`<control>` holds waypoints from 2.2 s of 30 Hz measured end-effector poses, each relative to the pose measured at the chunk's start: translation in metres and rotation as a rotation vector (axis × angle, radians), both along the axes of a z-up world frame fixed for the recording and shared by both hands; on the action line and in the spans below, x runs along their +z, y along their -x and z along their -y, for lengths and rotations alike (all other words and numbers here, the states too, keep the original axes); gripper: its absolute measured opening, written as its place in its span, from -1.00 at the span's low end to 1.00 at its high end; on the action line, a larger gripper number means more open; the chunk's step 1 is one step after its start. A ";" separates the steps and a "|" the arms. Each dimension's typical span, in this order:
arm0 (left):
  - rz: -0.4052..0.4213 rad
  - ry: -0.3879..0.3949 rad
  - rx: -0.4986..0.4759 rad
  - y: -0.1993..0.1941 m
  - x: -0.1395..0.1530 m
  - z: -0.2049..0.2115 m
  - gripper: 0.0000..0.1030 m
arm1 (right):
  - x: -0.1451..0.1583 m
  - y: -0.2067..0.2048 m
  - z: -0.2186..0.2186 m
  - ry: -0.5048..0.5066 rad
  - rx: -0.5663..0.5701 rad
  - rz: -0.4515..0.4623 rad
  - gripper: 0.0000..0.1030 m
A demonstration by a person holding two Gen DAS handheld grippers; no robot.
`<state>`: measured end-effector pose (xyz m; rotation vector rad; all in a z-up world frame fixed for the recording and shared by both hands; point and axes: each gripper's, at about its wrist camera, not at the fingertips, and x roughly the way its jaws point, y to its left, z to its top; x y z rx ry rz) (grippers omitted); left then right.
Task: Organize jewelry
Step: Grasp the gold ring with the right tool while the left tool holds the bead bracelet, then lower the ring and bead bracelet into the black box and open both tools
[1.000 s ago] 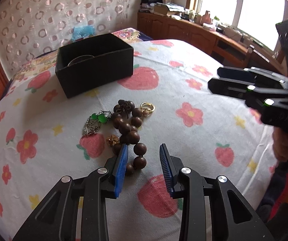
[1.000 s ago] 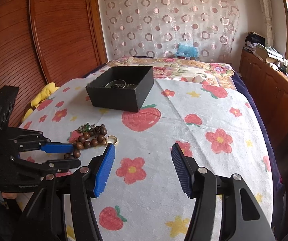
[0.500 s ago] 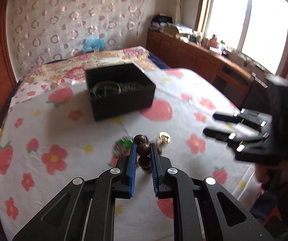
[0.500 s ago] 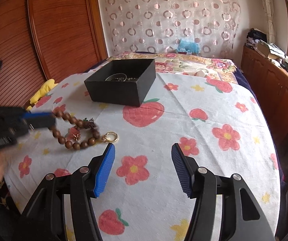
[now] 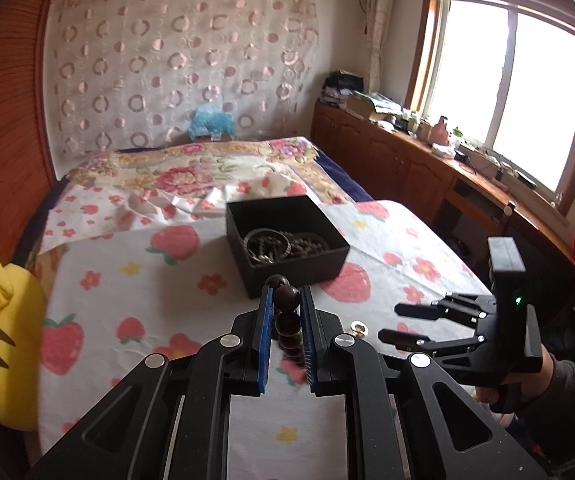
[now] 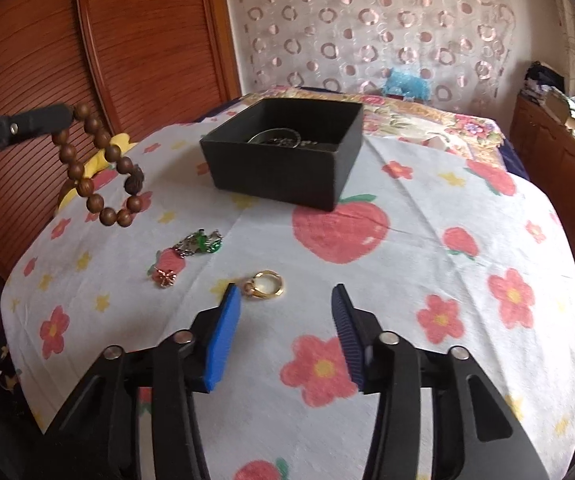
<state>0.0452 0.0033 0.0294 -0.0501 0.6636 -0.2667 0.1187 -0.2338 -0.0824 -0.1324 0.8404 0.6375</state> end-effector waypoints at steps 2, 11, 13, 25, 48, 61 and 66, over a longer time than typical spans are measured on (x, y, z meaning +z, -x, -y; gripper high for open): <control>0.010 0.000 0.011 0.001 0.003 -0.005 -0.76 | -0.001 -0.001 -0.006 0.001 0.015 -0.006 -0.13; 0.030 -0.010 0.047 0.004 0.009 -0.022 -0.76 | -0.012 -0.015 -0.027 0.065 0.059 -0.034 -0.26; 0.033 -0.013 0.050 0.003 0.011 -0.025 -0.76 | -0.015 -0.018 -0.029 0.082 0.062 -0.039 -0.27; 0.048 -0.039 0.030 0.004 0.014 -0.018 -0.76 | -0.016 -0.010 -0.036 0.137 0.085 -0.005 -0.46; 0.070 -0.043 -0.005 -0.075 0.034 0.002 -0.76 | 0.052 -0.080 -0.034 0.048 0.085 0.120 -0.46; 0.040 -0.039 -0.034 -0.128 0.024 0.019 -0.76 | 0.040 -0.114 -0.036 0.017 0.081 0.088 -0.22; 0.010 -0.047 -0.046 -0.145 0.012 0.026 -0.76 | 0.041 -0.115 -0.033 0.010 0.081 0.093 -0.21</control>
